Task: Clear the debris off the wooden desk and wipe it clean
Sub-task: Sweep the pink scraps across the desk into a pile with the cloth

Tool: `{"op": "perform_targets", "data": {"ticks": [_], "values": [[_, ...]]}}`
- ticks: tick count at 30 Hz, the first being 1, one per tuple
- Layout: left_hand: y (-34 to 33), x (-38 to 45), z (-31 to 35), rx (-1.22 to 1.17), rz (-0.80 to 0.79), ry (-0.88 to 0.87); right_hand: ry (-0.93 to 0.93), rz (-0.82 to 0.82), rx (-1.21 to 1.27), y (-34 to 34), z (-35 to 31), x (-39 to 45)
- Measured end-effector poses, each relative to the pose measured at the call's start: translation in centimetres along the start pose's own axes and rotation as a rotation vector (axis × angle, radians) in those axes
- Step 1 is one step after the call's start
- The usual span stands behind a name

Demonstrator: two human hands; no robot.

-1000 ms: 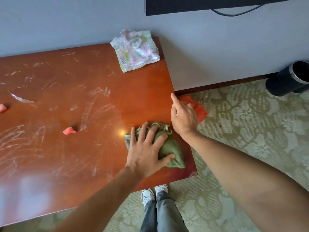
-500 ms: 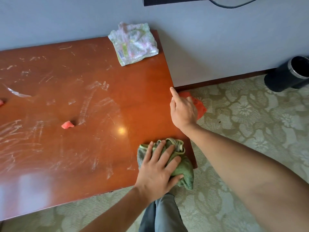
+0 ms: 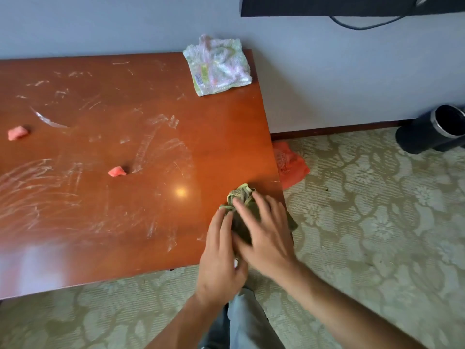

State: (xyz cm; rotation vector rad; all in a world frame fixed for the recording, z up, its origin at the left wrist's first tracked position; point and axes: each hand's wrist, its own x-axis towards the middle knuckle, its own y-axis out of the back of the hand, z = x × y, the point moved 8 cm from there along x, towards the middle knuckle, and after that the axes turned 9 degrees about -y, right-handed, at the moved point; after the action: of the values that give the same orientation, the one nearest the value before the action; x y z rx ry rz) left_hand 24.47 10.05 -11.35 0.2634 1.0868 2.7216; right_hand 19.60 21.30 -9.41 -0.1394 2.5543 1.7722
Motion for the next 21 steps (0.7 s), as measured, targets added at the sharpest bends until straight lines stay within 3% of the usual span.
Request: {"op": "perform_targets", "data": {"ticks": [3, 6, 11, 13, 16, 17, 21], "values": [[1.0, -4.7, -2.2, 0.144, 0.038, -0.024, 0.017, -0.077, -0.271, -3.3, -0.5, -1.7], [0.7, -6.9, -2.2, 0.253, -0.007, -0.015, 0.091, -0.030, -0.302, -2.8, 0.2, 1.1], [-0.1, -5.2, -1.7, 0.364, -0.099, 0.006, -0.123, 0.006, -0.276, -1.7, 0.8, 6.3], [-0.6, -4.3, -1.7, 0.401, -0.118, 0.043, 0.032, -0.030, -0.222, -2.2, -1.2, 5.8], [-1.5, -4.1, -2.0, 0.431, -0.128, 0.117, 0.453, -0.131, -0.283, -2.5, -3.9, 4.5], [-1.6, -4.2, -1.9, 0.425, -0.117, 0.132, 0.487, -0.148, -0.320, -2.3, -3.9, 5.6], [-2.1, -4.0, -1.5, 0.443, -0.032, 0.217, 0.169, -0.063, -0.322, -0.7, -2.1, 13.2]]}}
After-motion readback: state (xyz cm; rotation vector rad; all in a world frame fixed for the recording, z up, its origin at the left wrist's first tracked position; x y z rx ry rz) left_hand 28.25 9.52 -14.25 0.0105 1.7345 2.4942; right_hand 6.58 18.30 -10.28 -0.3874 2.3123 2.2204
